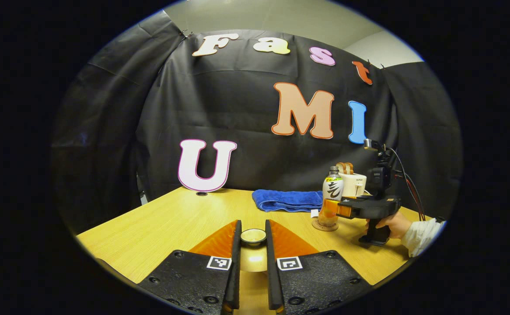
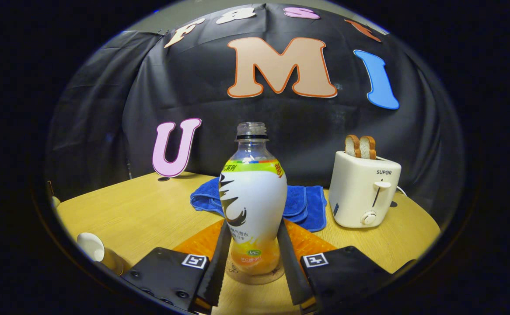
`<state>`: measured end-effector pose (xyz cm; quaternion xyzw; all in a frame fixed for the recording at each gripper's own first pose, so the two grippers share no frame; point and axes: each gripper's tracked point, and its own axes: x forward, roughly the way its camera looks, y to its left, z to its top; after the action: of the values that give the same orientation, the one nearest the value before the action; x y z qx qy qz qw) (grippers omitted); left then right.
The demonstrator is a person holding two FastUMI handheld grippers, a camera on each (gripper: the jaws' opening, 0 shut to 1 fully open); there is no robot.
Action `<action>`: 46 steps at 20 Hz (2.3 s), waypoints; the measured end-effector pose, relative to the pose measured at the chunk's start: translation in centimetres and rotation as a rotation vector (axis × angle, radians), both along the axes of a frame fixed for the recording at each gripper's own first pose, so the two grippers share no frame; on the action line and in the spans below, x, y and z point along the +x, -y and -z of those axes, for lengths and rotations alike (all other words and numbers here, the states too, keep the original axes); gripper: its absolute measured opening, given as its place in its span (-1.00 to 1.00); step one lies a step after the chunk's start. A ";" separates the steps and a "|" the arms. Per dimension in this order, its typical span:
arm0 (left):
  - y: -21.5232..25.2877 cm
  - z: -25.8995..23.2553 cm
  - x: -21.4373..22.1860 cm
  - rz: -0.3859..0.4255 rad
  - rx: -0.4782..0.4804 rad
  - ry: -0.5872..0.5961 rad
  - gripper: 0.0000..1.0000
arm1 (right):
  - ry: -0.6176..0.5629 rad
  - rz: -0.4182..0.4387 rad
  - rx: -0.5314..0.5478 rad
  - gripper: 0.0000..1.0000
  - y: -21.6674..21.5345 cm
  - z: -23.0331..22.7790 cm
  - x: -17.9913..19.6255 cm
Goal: Open the teacup lid with one hand, grasp the water bottle and pour water into the teacup with the other hand; after pouring, place the water bottle on the coaster and then close the teacup lid.
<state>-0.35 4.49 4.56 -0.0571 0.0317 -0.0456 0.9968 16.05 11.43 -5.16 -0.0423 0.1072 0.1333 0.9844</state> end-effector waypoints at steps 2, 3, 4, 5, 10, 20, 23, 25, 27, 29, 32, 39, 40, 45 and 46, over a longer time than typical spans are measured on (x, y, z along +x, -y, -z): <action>0.1 0.1 0.1 0.004 0.001 -0.006 -0.54 | -0.001 -0.003 -0.008 0.29 0.0 0.2 0.0; 0.2 0.2 0.2 0.007 0.003 -0.009 -0.54 | -0.003 -0.001 -0.010 0.31 0.0 0.1 -0.1; 0.3 0.2 0.3 0.007 0.005 -0.010 -0.54 | -0.006 0.006 -0.007 0.36 0.1 0.1 -0.1; 0.5 0.1 0.4 0.007 0.007 -0.009 -0.54 | -0.007 0.009 -0.002 0.36 -0.1 0.1 -0.3; 1.1 0.1 0.8 0.013 0.012 -0.012 -0.53 | -0.016 0.008 -0.045 0.48 -0.2 0.9 0.1; 1.8 0.2 0.7 0.022 0.017 -0.012 -0.54 | -0.042 0.005 -0.023 0.48 0.1 1.2 -0.2; 1.9 0.2 0.6 0.024 0.021 -0.010 -0.53 | -0.041 0.009 -0.026 0.48 0.3 1.1 -0.2; 2.2 0.3 0.7 0.027 0.022 -0.010 -0.54 | -0.041 0.004 -0.035 0.52 0.3 1.3 -0.4; 2.4 0.3 0.6 0.032 0.021 -0.010 -0.54 | -0.045 0.003 -0.041 0.52 0.4 1.4 -0.3; 2.5 0.3 0.7 0.036 0.025 -0.008 -0.53 | -0.044 0.002 -0.034 0.61 0.2 1.0 -0.4; 2.9 0.2 0.9 0.043 0.034 -0.008 -0.54 | -0.027 0.010 -0.027 0.99 0.5 0.5 -0.6; 4.3 1.1 2.0 0.074 0.036 -0.015 -0.53 | 0.085 0.044 -0.020 0.99 3.2 -2.8 -2.8; 4.4 1.5 2.3 0.075 0.033 -0.024 -0.54 | 0.102 0.046 -0.007 0.99 3.6 -3.4 -3.3; 4.9 3.4 3.4 0.080 0.014 -0.057 -0.53 | 0.153 0.066 -0.010 0.99 5.6 -5.7 -5.5; 5.1 3.6 3.5 0.082 0.012 -0.062 -0.53 | 0.159 0.066 -0.012 0.99 5.8 -5.9 -5.9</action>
<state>3.15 -0.63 0.97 -0.0512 0.0650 -0.0844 0.9930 10.13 5.68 0.79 -0.0550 0.0307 0.0965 0.9933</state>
